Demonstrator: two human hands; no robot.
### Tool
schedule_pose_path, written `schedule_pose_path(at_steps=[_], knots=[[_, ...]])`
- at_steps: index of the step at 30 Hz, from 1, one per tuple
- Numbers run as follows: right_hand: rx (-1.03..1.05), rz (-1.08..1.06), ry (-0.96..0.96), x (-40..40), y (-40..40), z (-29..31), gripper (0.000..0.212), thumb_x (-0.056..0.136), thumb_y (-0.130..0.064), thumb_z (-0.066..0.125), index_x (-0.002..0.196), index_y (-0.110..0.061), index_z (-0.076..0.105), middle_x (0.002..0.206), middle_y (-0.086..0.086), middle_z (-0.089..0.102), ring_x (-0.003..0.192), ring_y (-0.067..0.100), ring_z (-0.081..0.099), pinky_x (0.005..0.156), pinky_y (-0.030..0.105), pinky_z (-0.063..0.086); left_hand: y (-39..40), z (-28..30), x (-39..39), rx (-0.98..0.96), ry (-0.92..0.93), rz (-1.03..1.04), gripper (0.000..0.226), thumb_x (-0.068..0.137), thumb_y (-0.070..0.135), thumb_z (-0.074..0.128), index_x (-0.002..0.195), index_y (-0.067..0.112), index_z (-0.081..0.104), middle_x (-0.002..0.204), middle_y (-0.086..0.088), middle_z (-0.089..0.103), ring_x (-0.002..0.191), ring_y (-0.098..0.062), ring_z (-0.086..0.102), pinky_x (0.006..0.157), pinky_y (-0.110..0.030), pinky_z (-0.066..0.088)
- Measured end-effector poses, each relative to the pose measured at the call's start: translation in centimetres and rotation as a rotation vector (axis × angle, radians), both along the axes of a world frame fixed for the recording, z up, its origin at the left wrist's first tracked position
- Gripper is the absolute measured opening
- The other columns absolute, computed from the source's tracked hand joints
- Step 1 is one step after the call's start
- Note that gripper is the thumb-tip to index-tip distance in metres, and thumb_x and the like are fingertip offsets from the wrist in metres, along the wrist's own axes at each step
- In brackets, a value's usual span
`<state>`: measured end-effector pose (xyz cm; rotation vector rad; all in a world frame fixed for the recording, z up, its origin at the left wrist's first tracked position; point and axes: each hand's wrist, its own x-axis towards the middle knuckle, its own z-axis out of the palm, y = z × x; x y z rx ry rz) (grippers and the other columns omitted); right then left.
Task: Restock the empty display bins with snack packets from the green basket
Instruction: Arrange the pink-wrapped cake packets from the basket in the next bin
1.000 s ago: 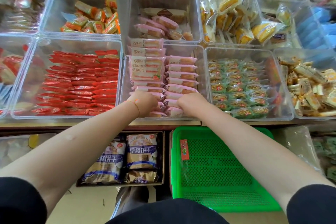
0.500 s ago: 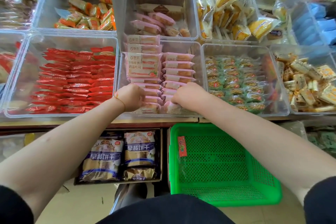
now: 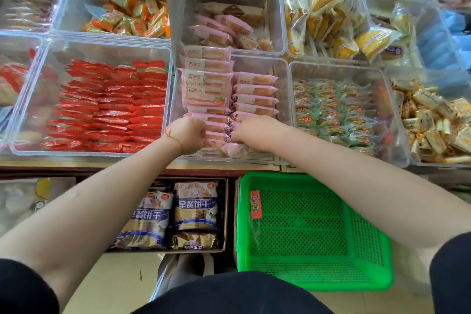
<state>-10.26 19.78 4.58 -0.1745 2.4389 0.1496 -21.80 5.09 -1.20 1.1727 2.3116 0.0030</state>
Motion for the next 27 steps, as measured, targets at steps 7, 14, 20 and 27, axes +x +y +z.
schedule_pose_path(at_steps=[7, 14, 20, 27], knots=[[-0.159, -0.185, 0.101, 1.6, 1.7, -0.1, 0.018, 0.088, 0.005, 0.049, 0.093, -0.012, 0.055, 0.08, -0.002, 0.05, 0.071, 0.019, 0.048, 0.053, 0.029, 0.033, 0.2, 0.2, 0.0, -0.021, 0.0, -0.017, 0.019, 0.093, 0.031, 0.063, 0.095, 0.012, 0.068, 0.097, -0.005, 0.064, 0.092, -0.025, 0.059, 0.079, -0.036, 0.054], [-0.236, -0.284, 0.135, 3.1, 1.9, -2.6, 0.026, 0.085, 0.008, 0.047, 0.092, -0.017, 0.045, 0.087, 0.003, 0.056, 0.082, 0.027, 0.057, 0.068, 0.036, 0.047, 0.1, -0.5, 0.5, 0.0, 0.023, -0.056, 0.017, 0.094, 0.034, 0.061, 0.092, 0.017, 0.062, 0.105, -0.004, 0.066, 0.097, -0.027, 0.062, 0.077, -0.034, 0.05], [-0.289, -0.31, 0.177, 4.7, 2.5, -3.5, 0.024, 0.093, 0.002, 0.051, 0.1, -0.021, 0.048, 0.089, 0.001, 0.058, 0.086, 0.028, 0.057, 0.074, 0.043, 0.051, 0.0, -0.4, 0.5, -0.007, 0.013, -0.084, 0.019, 0.097, 0.032, 0.057, 0.1, 0.015, 0.063, 0.105, -0.005, 0.066, 0.095, -0.027, 0.062, 0.078, -0.035, 0.051], [-0.045, -0.339, 0.058, 4.5, 2.0, -3.3, 0.023, 0.086, 0.005, 0.047, 0.096, -0.012, 0.058, 0.09, 0.005, 0.062, 0.084, 0.027, 0.061, 0.066, 0.036, 0.052, 0.1, 0.0, 0.9, -0.061, 0.004, -0.111, 0.029, 0.096, 0.041, 0.056, 0.107, 0.015, 0.065, 0.104, -0.004, 0.067, 0.099, -0.028, 0.061, 0.083, -0.034, 0.05]])
